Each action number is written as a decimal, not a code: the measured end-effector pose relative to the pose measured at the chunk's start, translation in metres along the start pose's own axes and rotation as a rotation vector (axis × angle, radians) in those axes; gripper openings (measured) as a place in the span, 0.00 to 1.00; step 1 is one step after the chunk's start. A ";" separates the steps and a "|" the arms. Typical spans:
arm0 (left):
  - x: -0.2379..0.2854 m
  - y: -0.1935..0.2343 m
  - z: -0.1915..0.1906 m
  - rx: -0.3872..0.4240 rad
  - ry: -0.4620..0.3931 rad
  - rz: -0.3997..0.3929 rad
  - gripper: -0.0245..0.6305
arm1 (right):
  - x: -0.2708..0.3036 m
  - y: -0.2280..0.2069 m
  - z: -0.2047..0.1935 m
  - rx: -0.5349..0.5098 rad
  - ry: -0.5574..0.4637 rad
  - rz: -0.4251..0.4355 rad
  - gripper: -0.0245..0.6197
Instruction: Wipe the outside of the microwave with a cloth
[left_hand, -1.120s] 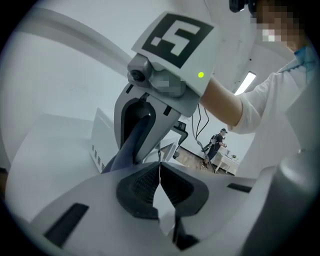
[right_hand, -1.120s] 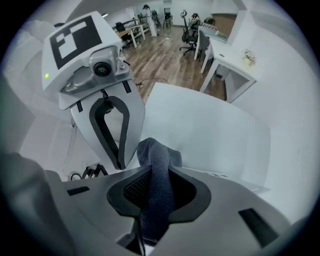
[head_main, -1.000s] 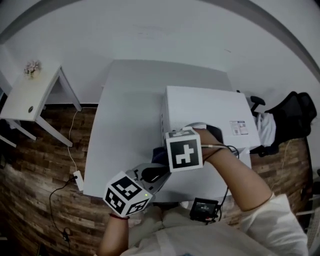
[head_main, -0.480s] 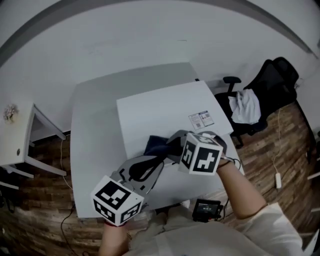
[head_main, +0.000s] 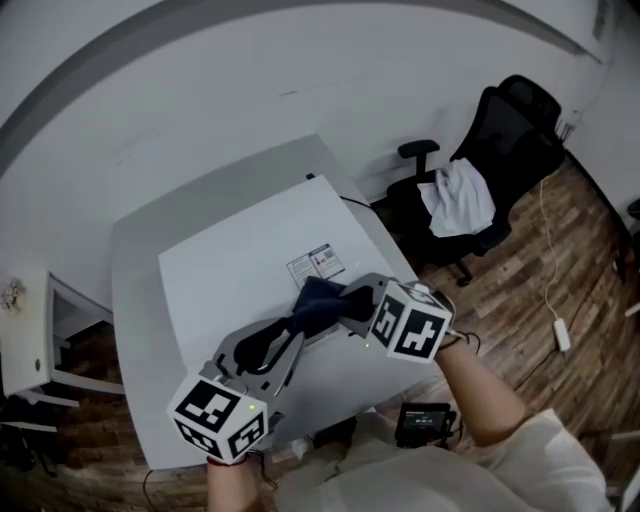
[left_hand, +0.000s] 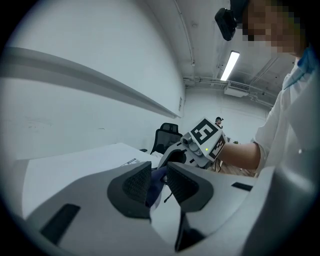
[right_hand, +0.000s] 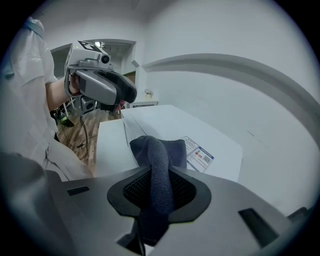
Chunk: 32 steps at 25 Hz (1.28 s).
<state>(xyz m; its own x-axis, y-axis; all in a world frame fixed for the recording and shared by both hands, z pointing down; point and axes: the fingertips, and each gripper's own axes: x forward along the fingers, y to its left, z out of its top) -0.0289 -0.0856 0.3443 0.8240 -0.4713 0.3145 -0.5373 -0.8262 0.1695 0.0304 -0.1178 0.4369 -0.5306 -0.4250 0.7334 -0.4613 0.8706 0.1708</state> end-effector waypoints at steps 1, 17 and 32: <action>0.007 -0.003 0.002 0.005 0.007 0.008 0.17 | -0.005 -0.006 -0.009 0.019 -0.009 -0.012 0.19; 0.100 -0.027 0.022 0.104 0.093 -0.126 0.18 | -0.054 -0.096 -0.088 0.327 0.031 -0.254 0.19; 0.211 -0.021 0.008 0.138 0.470 0.010 0.22 | -0.010 -0.101 -0.109 0.549 -0.166 0.385 0.19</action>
<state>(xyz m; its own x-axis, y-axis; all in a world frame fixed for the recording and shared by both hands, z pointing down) 0.1578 -0.1704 0.3997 0.6312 -0.3152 0.7087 -0.4896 -0.8706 0.0489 0.1598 -0.1747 0.4839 -0.8107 -0.1810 0.5568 -0.4879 0.7346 -0.4716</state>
